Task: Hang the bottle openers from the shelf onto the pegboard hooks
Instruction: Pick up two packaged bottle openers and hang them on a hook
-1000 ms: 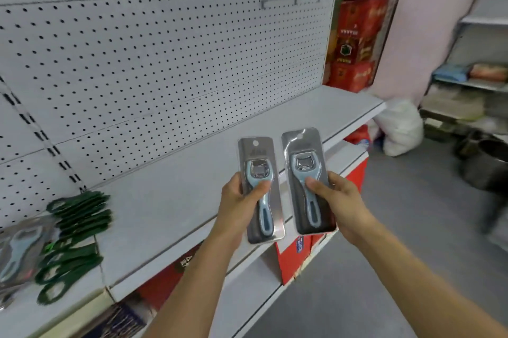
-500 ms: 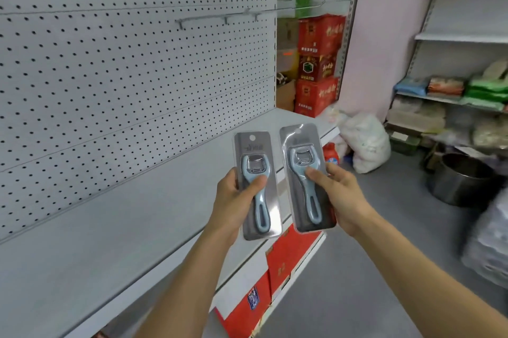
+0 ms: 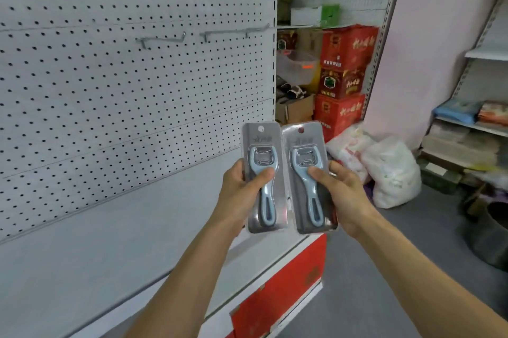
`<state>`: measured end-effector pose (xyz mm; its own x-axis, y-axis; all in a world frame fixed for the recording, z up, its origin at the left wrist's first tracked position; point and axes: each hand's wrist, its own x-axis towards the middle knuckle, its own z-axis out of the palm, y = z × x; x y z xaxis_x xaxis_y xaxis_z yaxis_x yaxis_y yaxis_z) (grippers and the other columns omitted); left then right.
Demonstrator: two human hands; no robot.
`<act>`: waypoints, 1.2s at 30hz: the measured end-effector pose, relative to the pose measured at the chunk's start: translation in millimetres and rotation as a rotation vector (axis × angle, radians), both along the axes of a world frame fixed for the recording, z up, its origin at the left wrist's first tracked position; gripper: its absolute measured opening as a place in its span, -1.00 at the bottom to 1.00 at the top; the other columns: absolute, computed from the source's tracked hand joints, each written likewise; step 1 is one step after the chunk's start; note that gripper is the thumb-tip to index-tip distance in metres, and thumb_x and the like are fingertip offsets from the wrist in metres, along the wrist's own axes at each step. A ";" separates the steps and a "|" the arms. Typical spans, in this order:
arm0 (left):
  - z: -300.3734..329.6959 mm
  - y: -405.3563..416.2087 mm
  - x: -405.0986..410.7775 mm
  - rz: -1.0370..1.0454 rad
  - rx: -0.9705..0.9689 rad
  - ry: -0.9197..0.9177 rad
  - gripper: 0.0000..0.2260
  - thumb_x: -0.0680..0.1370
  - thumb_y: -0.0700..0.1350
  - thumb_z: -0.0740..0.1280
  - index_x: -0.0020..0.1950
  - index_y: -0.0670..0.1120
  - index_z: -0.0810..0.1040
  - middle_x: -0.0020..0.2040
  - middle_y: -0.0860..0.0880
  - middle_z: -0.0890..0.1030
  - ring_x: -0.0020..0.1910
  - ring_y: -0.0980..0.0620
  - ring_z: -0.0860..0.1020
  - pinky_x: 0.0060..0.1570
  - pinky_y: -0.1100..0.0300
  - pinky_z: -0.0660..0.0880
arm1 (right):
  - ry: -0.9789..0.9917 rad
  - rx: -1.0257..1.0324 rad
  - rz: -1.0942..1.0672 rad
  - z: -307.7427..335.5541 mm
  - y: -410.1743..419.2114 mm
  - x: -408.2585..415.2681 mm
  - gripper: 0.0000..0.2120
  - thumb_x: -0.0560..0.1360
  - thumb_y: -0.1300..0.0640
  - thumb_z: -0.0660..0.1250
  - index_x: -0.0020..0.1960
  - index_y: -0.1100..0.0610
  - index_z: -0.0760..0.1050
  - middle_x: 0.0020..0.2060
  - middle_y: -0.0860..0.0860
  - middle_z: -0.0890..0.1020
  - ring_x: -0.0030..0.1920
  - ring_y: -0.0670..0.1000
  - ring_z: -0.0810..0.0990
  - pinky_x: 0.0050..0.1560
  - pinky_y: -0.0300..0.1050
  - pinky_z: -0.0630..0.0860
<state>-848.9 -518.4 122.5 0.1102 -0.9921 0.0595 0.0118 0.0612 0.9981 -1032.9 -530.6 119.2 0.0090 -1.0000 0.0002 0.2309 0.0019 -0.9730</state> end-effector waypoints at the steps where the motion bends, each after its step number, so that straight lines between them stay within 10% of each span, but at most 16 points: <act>1: 3.8 -6.9 -7.3 0.019 -0.007 0.002 -0.81 0.51 -0.12 0.43 0.11 -0.04 0.58 -0.01 0.04 0.71 -0.04 0.10 0.67 -0.01 0.20 0.55 | -0.007 -0.008 0.017 2.4 -11.9 -7.5 -0.91 0.50 0.18 0.37 0.00 0.13 0.60 -0.11 0.15 0.71 -0.15 0.12 0.68 -0.06 0.06 0.63; 36: 96.3 -170.6 -132.9 0.487 -0.235 0.013 -0.80 0.51 -0.14 0.42 0.12 -0.08 0.54 0.02 -0.05 0.70 -0.01 -0.04 0.67 0.04 0.07 0.59 | -0.062 -0.254 0.383 137.7 -271.9 -96.4 -0.86 0.50 0.15 0.38 0.04 0.15 0.59 -0.11 0.12 0.71 -0.21 0.06 0.70 -0.10 0.02 0.66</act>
<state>-981.9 -689.0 218.9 0.5562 -0.7861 0.2696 -0.0612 0.2848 0.9566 -1129.3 -802.5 256.8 0.3698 -0.8928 0.2570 0.3176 -0.1385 -0.9381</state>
